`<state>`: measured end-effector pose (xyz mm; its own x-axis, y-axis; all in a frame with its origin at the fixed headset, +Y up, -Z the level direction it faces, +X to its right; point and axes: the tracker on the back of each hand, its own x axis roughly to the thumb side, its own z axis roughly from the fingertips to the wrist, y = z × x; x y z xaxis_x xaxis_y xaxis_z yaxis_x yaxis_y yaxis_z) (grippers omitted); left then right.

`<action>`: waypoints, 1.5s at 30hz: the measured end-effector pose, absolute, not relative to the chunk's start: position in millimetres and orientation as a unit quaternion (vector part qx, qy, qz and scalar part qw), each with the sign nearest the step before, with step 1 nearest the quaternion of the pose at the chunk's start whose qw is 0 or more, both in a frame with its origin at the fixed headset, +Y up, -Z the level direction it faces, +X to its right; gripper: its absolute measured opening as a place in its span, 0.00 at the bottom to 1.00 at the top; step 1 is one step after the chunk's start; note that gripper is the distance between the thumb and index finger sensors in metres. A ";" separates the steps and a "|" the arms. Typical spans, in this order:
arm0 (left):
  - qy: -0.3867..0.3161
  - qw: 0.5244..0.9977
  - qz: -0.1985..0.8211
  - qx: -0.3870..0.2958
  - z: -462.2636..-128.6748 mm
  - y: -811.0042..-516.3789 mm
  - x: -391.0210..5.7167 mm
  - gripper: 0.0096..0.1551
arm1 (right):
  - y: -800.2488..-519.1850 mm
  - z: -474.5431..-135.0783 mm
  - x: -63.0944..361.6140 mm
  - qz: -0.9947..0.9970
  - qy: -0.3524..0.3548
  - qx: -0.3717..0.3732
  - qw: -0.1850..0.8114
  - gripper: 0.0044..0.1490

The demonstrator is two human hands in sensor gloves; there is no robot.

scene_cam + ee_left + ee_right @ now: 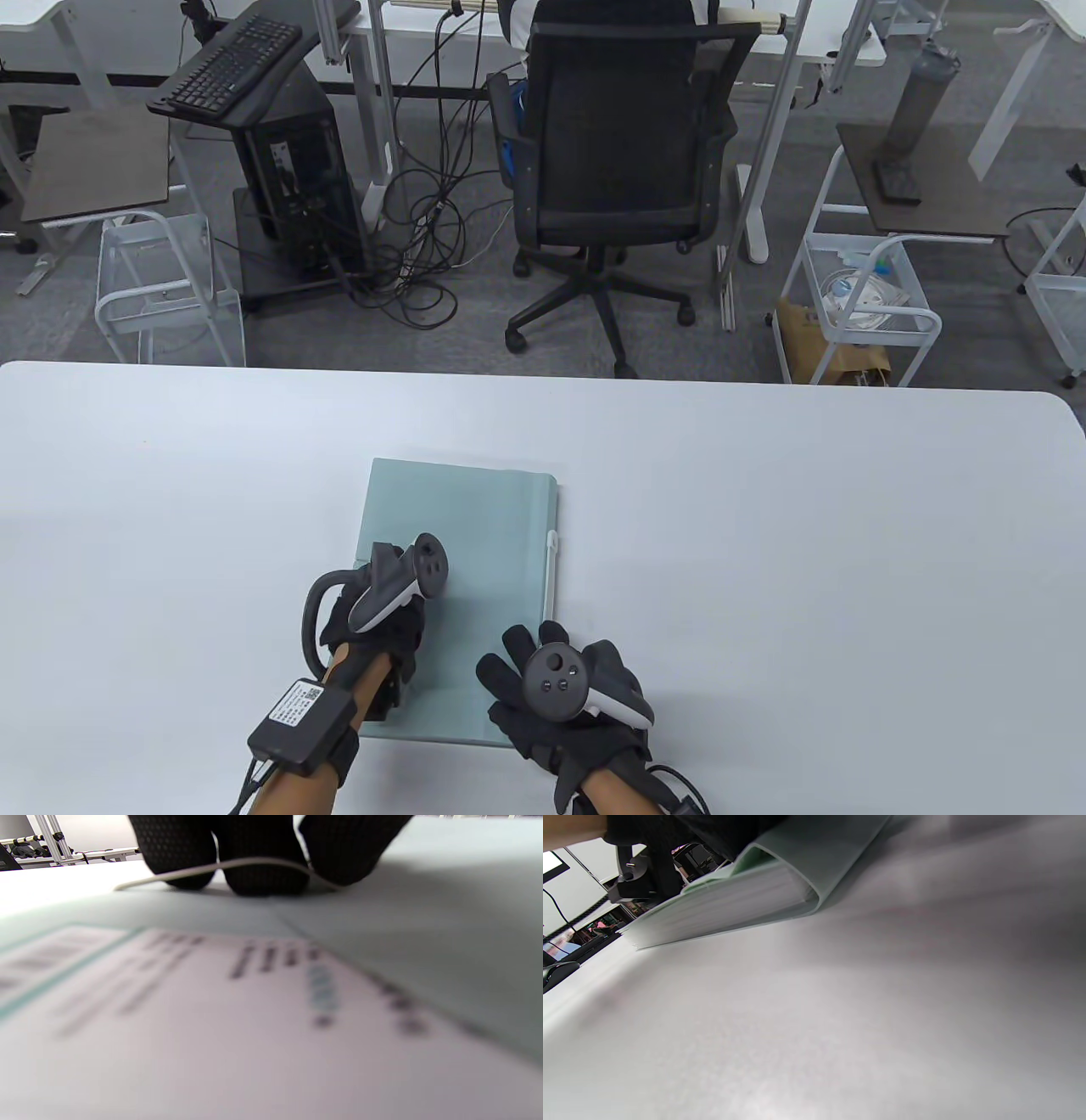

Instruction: Sort materials into accordion folder compartments

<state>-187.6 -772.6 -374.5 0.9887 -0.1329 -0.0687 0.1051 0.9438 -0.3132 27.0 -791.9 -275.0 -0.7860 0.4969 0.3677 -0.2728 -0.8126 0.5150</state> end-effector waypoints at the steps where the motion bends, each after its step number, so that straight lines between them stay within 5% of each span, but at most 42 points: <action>1: 0.044 0.983 -0.071 -0.163 -374.1 -773.3 -190.6 0.31 | -791.8 -275.0 27.0 0.919 0.223 0.251 0.209 0.33; 9: 0.065 0.976 0.017 -0.208 -364.9 -778.2 -224.5 0.33 | -790.7 -275.2 29.7 0.921 0.195 0.248 0.226 0.32; 27: 0.025 0.997 0.075 -0.027 -311.4 -728.5 -275.0 0.44 | -737.5 -277.4 78.6 0.958 -0.022 0.183 0.218 0.38; 45: 0.065 0.994 0.086 0.029 -290.7 -726.6 -334.1 0.48 | -721.5 -278.0 128.2 0.977 -0.090 0.092 0.170 0.42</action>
